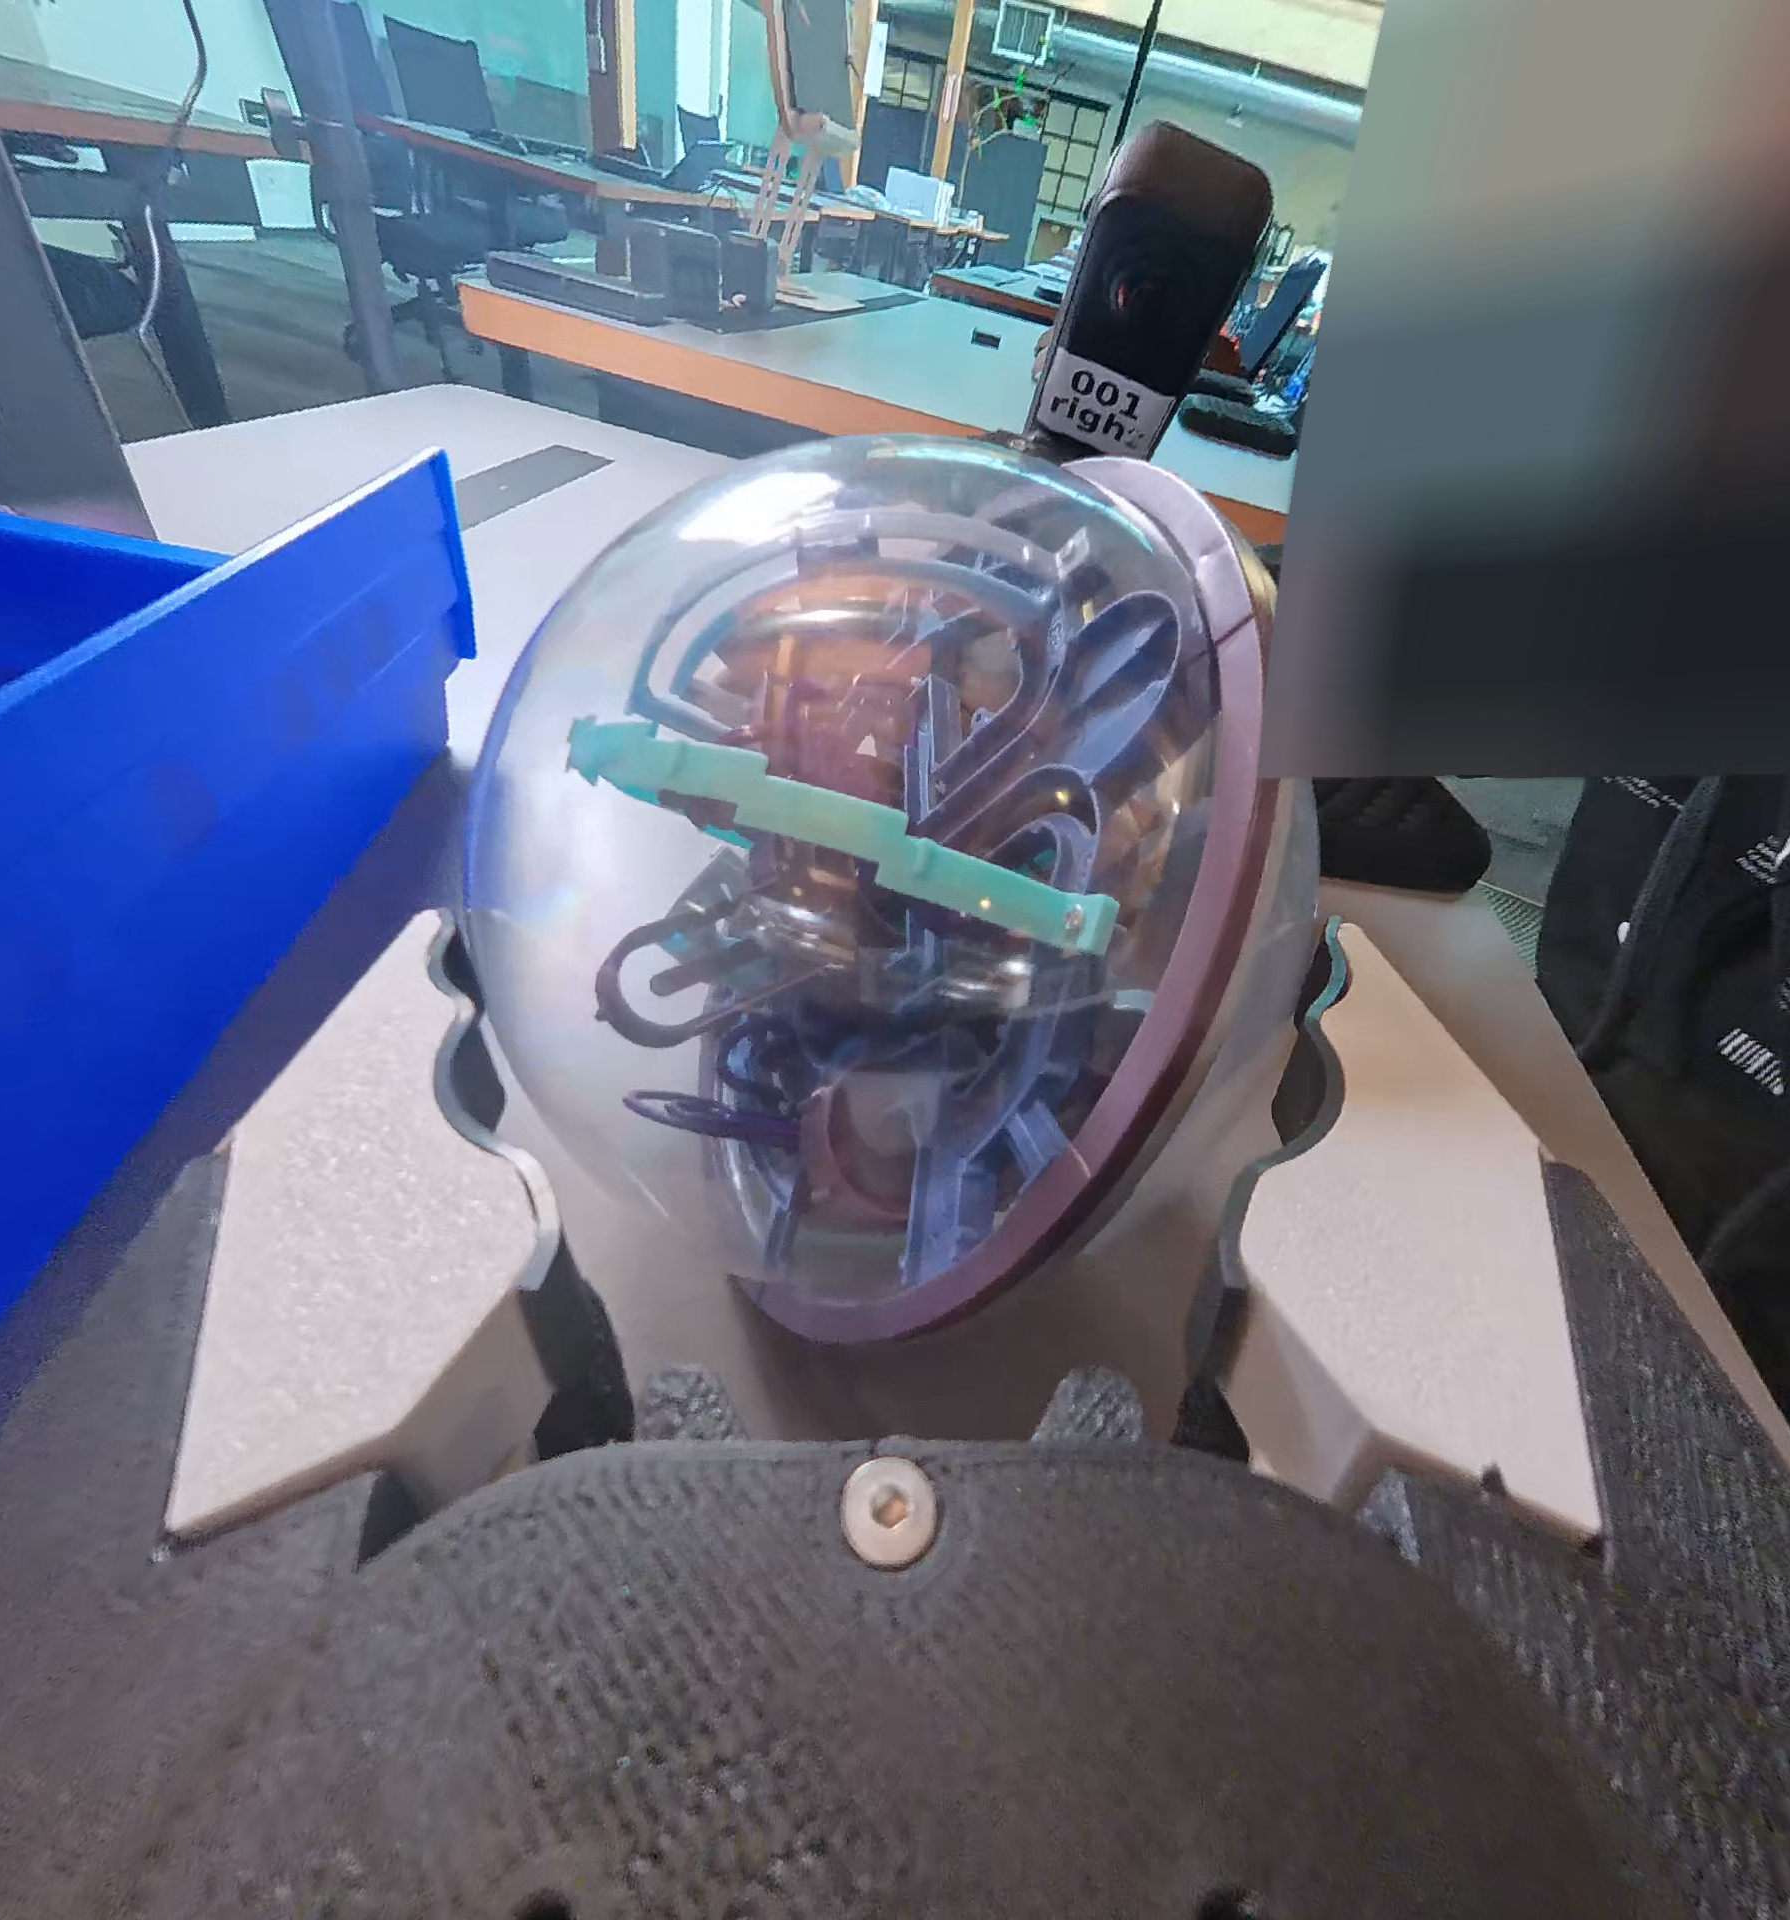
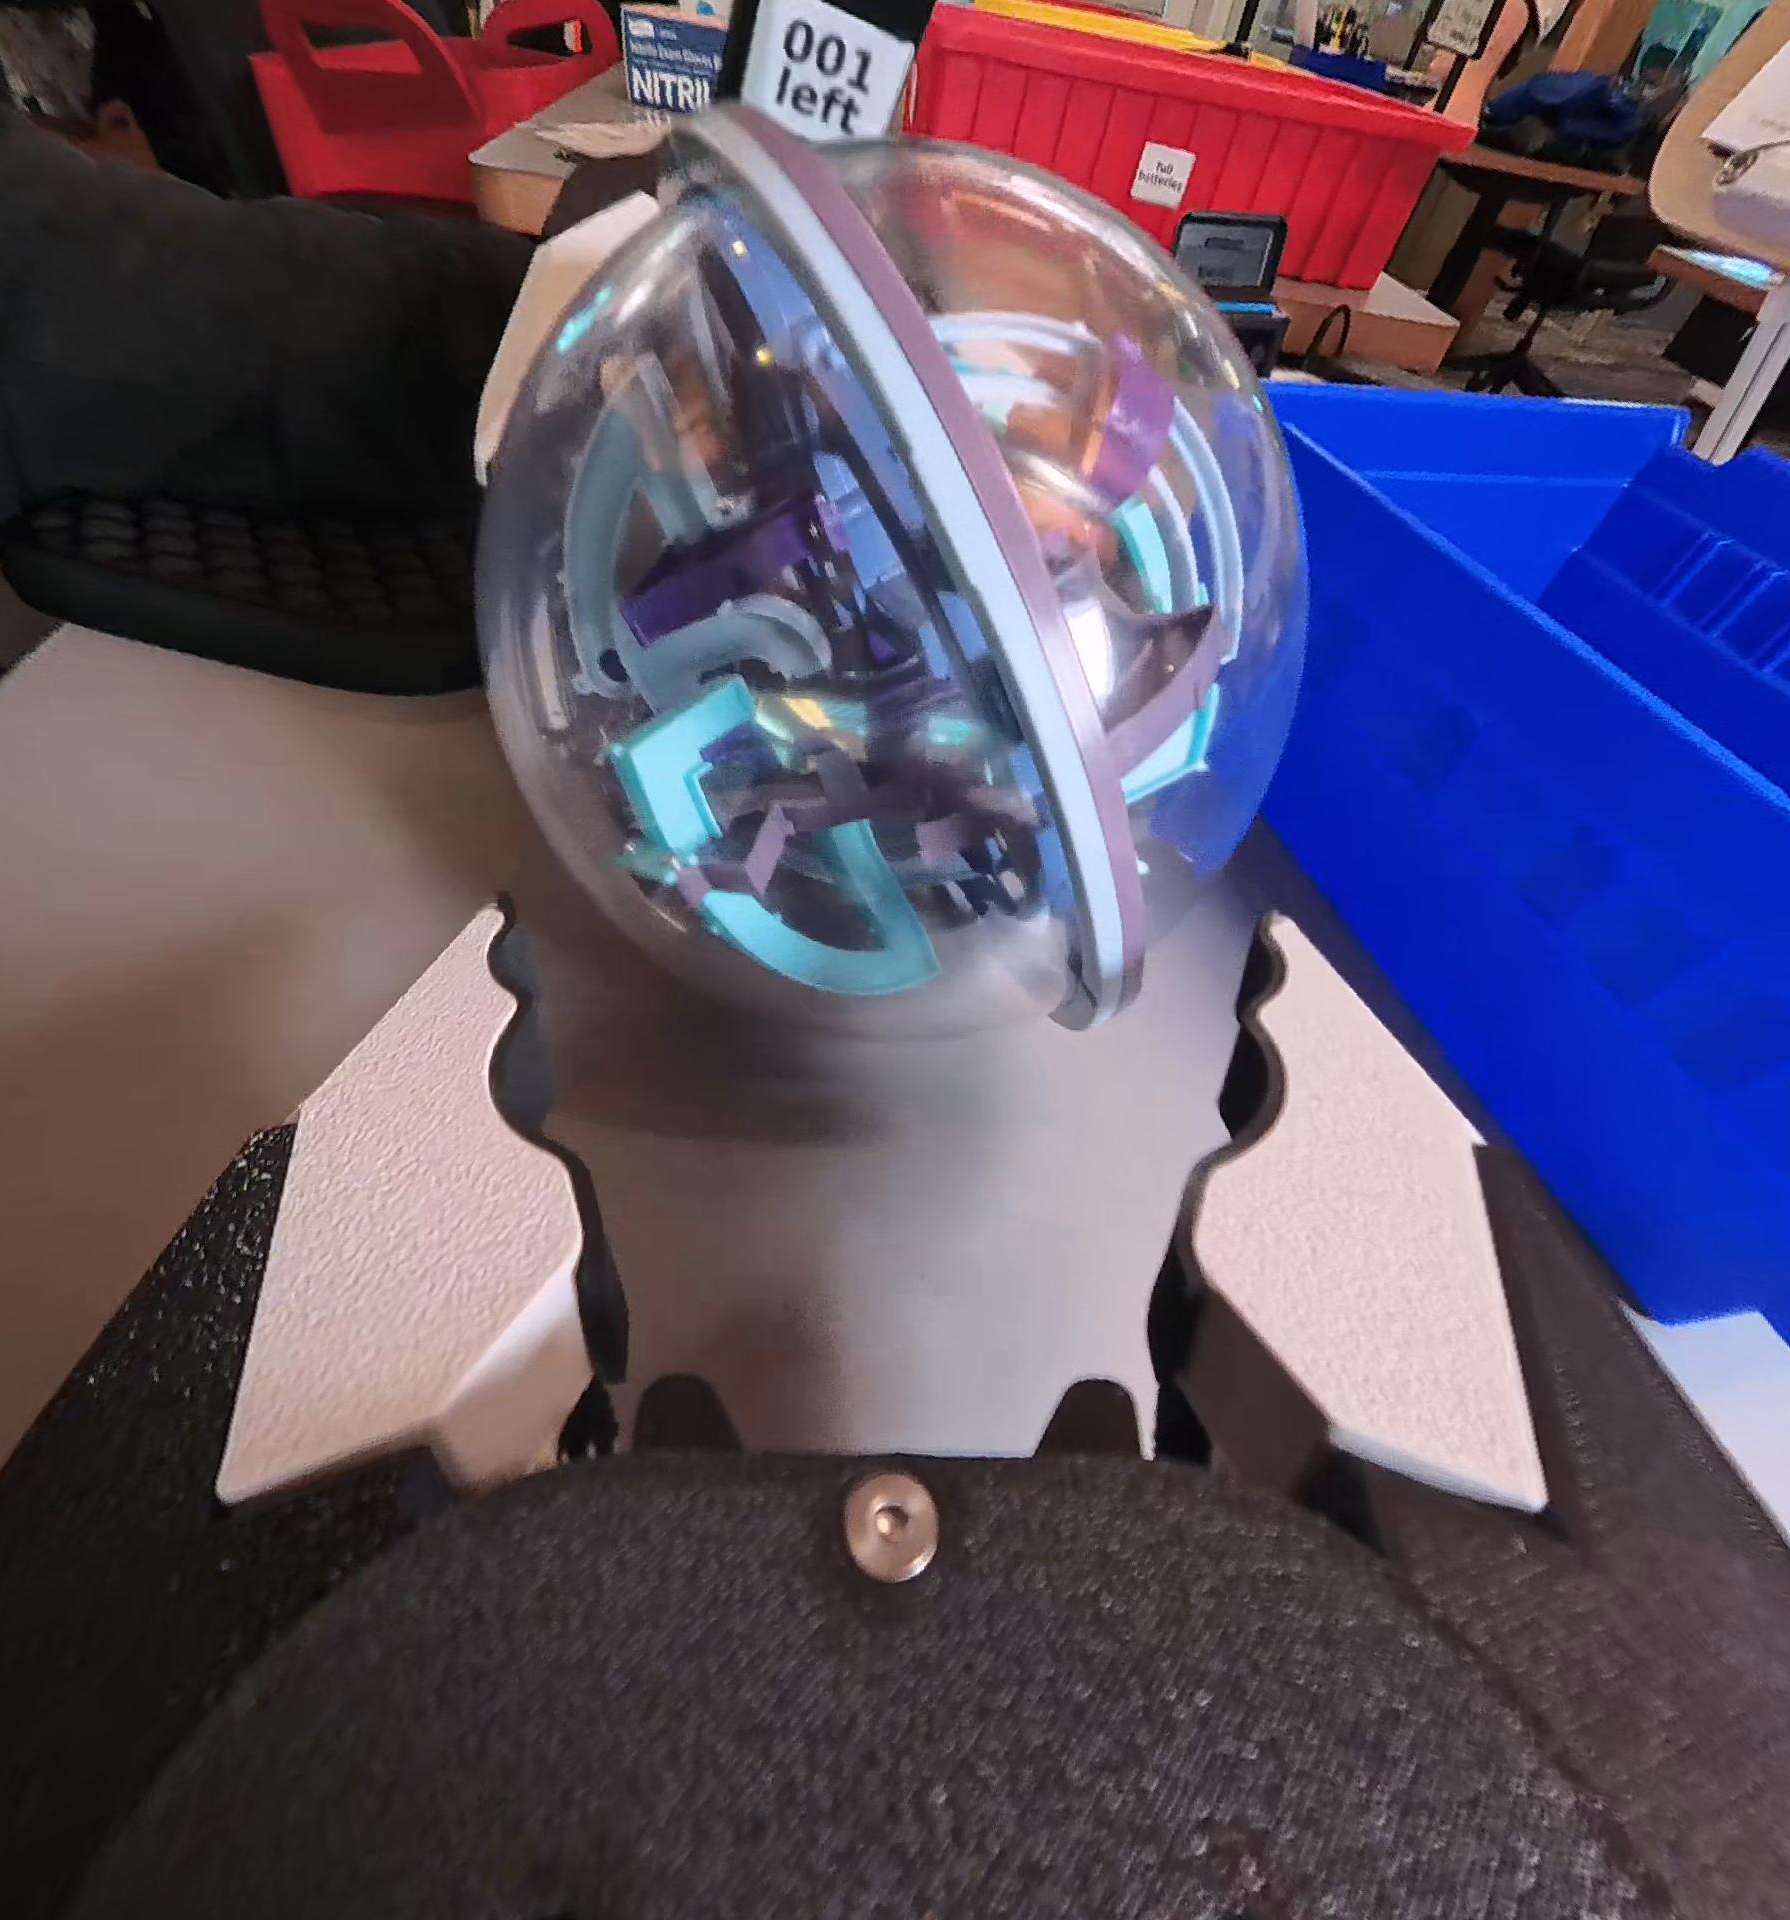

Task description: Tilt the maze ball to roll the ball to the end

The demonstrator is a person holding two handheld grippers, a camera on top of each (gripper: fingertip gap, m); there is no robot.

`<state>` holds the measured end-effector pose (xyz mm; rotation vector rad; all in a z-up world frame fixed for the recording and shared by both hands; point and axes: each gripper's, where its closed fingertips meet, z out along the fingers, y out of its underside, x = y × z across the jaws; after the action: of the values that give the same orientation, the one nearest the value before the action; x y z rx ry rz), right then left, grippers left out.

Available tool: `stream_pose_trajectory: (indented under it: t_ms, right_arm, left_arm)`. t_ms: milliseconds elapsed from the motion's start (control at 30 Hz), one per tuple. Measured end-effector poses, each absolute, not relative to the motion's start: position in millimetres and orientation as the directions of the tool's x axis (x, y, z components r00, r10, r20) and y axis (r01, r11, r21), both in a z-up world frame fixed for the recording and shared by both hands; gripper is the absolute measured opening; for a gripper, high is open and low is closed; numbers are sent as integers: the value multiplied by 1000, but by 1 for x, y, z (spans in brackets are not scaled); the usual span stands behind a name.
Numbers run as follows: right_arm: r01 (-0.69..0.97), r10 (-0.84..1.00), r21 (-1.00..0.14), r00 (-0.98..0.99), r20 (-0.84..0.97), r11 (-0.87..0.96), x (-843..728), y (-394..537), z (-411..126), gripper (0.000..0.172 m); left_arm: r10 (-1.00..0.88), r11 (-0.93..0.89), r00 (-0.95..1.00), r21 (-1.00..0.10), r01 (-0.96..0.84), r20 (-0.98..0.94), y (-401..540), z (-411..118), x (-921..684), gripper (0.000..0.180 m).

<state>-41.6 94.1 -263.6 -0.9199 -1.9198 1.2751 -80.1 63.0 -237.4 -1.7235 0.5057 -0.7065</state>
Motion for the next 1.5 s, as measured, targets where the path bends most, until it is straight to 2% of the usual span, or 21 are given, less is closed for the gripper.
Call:
stream_pose_trajectory:
  t_ms: [300,533,667,833,967,1133,1500]
  right_arm:
    - [176,817,-929,-547,184,327,-41,88,-263,129]
    - [146,813,-941,-554,177,304,-36,85,-248,128]
    - [134,826,-951,-538,167,280,-36,89,-239,127]
    - [133,839,-952,-518,170,275,-39,88,-236,125]
    - [127,845,-957,-509,163,261,-40,86,-232,123]
    - [107,840,-968,-525,137,226,-36,92,-226,122]
    - [192,833,-938,-533,148,289,-40,99,-262,129]
  left_arm:
    - [-694,-318,650,-942,111,311,62,-244,-69,149]
    - [-687,-396,635,-915,82,354,59,-257,-63,152]
    - [-659,-365,702,-931,16,271,60,-257,-73,149]
    - [-623,-200,776,-979,-42,94,62,-224,-74,150]
    - [-607,-198,794,-975,-103,39,68,-231,-68,149]
    - [-624,-206,766,-978,32,157,66,-226,-77,144]
    - [-655,-277,669,-935,222,353,67,-229,-82,142]
